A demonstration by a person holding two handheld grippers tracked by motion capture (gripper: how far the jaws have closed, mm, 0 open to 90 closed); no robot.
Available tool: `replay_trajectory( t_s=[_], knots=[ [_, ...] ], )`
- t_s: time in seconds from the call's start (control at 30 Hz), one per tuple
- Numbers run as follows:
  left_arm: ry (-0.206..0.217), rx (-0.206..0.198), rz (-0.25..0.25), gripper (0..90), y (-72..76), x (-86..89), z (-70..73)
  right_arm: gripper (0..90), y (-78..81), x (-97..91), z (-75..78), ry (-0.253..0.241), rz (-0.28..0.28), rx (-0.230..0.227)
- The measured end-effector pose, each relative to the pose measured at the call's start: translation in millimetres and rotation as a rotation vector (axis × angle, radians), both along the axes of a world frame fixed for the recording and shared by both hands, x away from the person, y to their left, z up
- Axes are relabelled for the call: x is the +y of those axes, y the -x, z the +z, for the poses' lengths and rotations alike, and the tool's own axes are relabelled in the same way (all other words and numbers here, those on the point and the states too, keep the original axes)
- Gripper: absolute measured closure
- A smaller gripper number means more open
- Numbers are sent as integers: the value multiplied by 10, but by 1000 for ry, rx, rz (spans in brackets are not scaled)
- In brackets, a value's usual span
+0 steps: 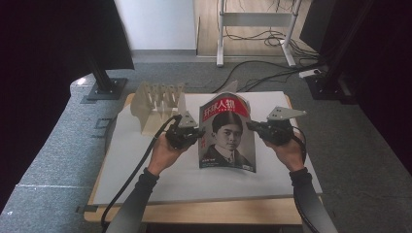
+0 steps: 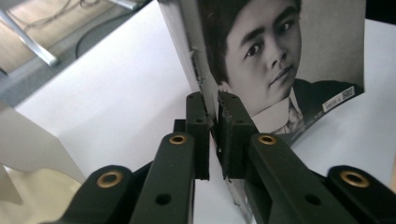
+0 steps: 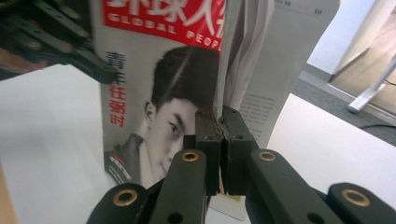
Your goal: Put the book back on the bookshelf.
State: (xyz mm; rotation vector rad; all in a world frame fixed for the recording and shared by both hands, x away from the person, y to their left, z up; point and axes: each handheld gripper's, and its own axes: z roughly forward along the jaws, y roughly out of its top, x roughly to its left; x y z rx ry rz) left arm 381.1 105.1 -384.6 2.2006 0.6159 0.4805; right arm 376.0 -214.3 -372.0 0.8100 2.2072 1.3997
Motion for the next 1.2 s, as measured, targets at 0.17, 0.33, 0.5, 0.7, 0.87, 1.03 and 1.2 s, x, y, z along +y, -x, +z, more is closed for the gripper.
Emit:
replay_trajectory(
  t_s=[0.17, 0.33, 0.5, 0.7, 0.87, 1.03, 1.2],
  knots=[
    [1, -66, -12, 846, 88, 57, 37, 862, -56, 18, 5, -9, -26, -18],
    [12, -104, -46, 725, 174, 58, -44, 862, -10, -41, -84, -36, -5, -8],
    [85, -84, -58, 636, 110, 12, 51, 862, 92, -128, -118, -40, 10, -8],
    [81, -7, -61, 619, -52, -100, 86, 862, 137, -193, -154, -43, 19, -3],
    [55, 83, -67, 648, -143, -125, 104, 860, 134, -224, -161, -35, 23, 2],
    [8, 109, -46, 815, -166, -115, 131, 856, 135, -203, -150, -23, 27, 0],
    [13, 82, -53, 866, -145, -92, 126, 845, 129, -209, -156, -17, 18, 6]
  ],
)
